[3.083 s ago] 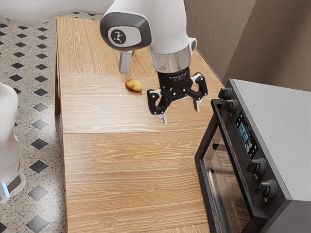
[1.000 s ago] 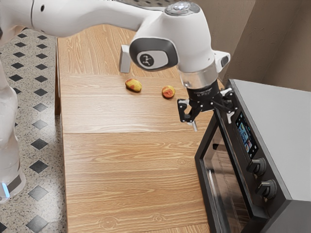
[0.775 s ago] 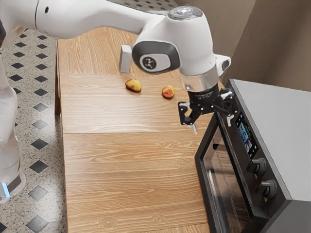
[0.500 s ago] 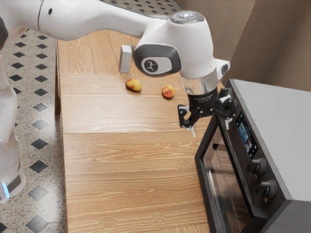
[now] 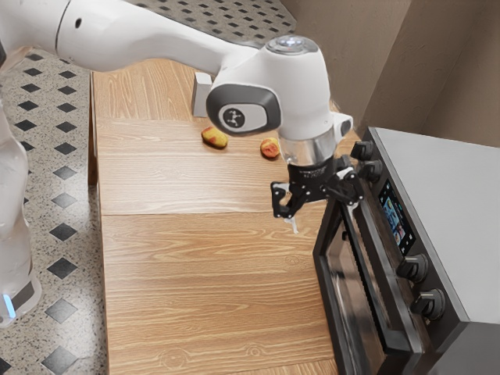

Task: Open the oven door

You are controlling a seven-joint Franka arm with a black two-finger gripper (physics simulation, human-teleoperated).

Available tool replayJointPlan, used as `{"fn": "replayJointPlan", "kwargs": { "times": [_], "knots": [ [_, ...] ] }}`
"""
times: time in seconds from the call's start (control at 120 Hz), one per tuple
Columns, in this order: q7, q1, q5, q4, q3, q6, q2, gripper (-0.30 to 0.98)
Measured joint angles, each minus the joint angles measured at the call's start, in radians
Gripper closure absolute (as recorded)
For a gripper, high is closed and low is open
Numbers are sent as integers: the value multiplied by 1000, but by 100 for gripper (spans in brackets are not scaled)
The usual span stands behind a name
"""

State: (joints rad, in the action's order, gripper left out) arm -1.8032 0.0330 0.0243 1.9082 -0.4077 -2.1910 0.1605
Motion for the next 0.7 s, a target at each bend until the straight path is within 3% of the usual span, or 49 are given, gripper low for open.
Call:
{"fn": "replayJointPlan", "kwargs": {
  "times": [0.333,0.542,0.7],
  "knots": [
    [-1,-36,95,262,-12,-45,248,1],
    [-3,-92,187,361,-91,-50,414,0],
    [-8,-80,151,282,-115,-21,492,0]
  ]
}}
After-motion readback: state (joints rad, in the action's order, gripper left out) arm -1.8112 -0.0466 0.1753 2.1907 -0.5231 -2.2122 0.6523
